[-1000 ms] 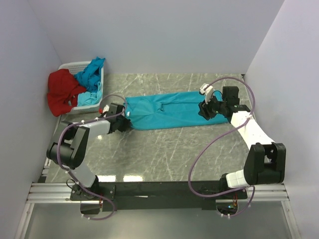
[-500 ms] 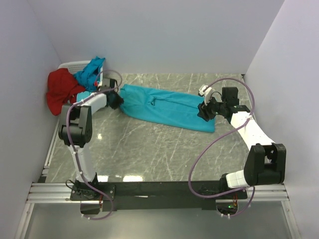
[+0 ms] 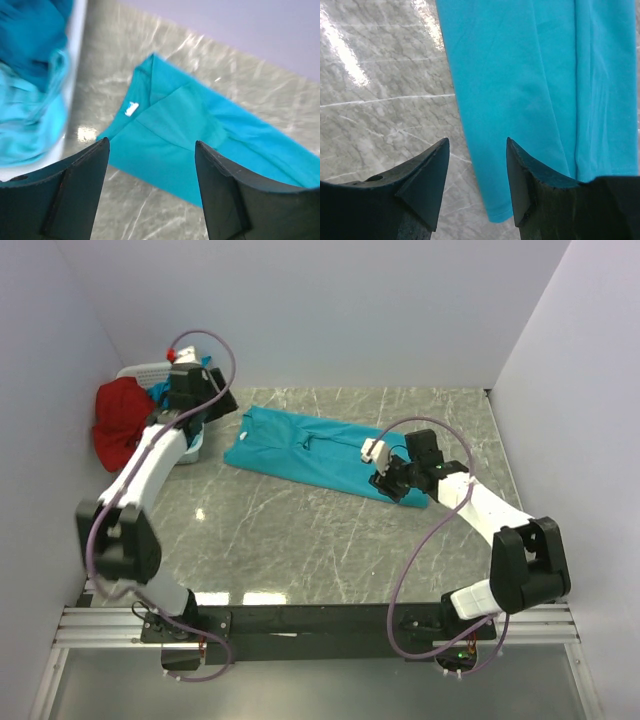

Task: Fold and stack the t-shirts
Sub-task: Fold the tshirt

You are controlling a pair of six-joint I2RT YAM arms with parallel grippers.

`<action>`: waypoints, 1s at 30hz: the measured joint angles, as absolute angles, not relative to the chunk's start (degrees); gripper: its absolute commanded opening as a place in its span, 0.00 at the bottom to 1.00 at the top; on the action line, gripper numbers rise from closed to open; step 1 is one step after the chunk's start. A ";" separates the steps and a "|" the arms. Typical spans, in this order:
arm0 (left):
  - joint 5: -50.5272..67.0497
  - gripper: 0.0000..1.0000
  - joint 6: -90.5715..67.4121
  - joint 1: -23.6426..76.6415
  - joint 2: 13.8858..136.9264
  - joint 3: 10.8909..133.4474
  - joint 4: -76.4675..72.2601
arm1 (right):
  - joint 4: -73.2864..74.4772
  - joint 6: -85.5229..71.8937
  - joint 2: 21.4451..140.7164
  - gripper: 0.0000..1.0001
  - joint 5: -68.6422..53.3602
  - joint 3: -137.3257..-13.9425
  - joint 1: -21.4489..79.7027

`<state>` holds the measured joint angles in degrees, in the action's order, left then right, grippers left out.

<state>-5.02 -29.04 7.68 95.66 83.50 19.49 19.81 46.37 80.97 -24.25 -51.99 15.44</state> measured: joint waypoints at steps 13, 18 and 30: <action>-4.45 0.77 -21.02 7.57 62.43 52.21 12.58 | 17.21 50.09 89.14 0.54 -11.33 -51.22 21.26; -6.13 0.84 -19.53 7.57 56.25 44.86 14.61 | 17.10 50.85 93.32 0.50 -6.09 -51.22 23.31; -7.94 0.84 -18.70 7.57 51.20 43.97 12.71 | 19.79 50.15 98.02 0.00 2.52 -54.94 25.74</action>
<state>-7.94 -18.70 7.57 51.20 43.97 12.71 19.79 50.15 98.02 2.52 -54.94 25.74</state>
